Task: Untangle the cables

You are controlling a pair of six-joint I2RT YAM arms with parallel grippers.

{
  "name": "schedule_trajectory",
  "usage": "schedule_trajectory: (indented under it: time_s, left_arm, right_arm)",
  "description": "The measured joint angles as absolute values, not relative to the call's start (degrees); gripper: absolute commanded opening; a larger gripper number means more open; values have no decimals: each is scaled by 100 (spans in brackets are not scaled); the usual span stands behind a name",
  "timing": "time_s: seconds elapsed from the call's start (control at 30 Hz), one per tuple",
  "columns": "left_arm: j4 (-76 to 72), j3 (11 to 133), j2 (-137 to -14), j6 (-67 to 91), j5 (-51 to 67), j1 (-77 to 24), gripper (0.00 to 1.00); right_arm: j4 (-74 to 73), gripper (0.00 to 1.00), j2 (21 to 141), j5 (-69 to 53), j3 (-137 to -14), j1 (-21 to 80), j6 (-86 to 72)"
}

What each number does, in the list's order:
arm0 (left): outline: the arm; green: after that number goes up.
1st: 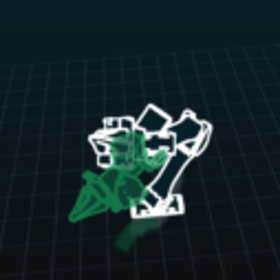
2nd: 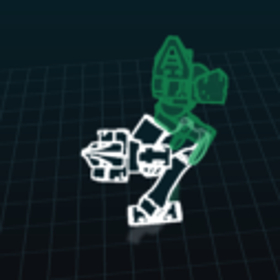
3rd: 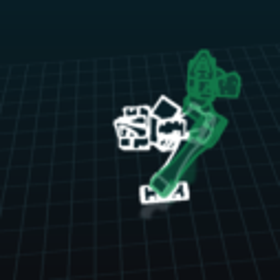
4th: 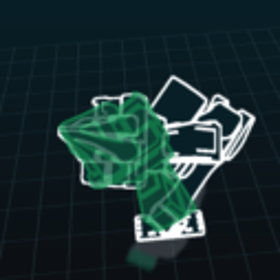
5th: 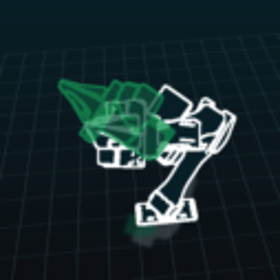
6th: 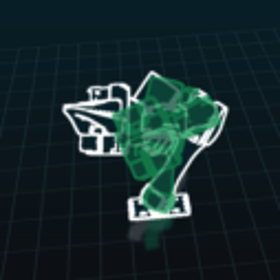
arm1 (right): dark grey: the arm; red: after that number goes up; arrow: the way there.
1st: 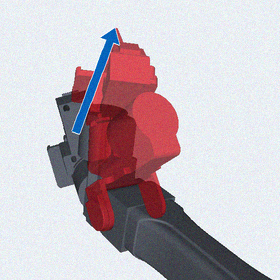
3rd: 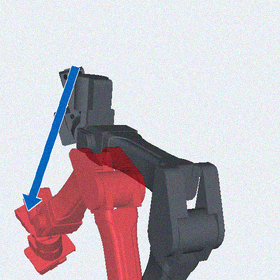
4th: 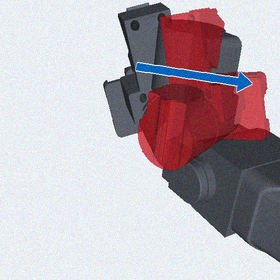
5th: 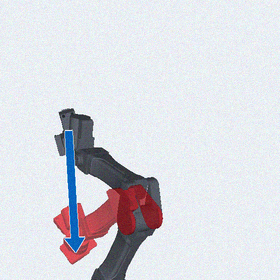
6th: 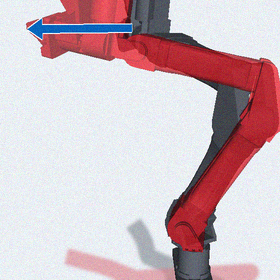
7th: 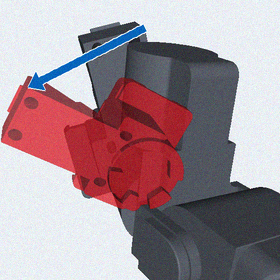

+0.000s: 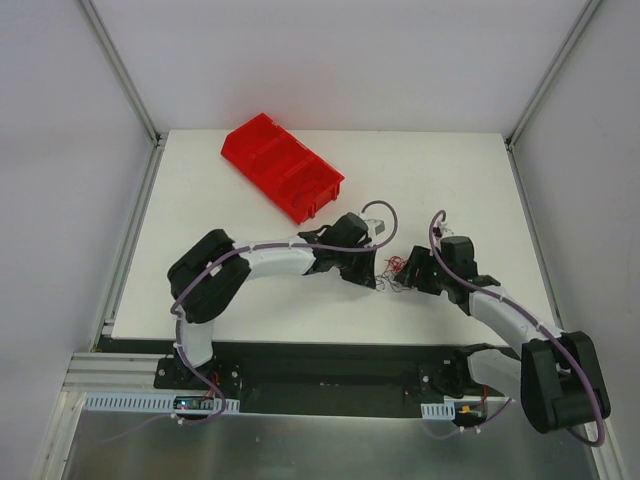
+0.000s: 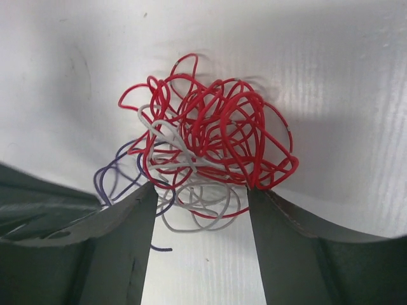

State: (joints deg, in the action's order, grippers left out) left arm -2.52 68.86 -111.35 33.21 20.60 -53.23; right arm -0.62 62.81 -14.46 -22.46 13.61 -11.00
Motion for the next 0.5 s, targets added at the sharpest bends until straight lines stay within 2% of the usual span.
schedule_trajectory:
  time_s: [0.27,0.5]
  left_arm:
    - [283,6632,-9345,2862,1352,-5371,0]
    - [491,6512,-8082,2467,972,-5369,0]
  right_arm:
    - [-56,43,6768,-1024,-2731,2073,-1468]
    - [-25,43,7557,-519,-3452,2261,-1658]
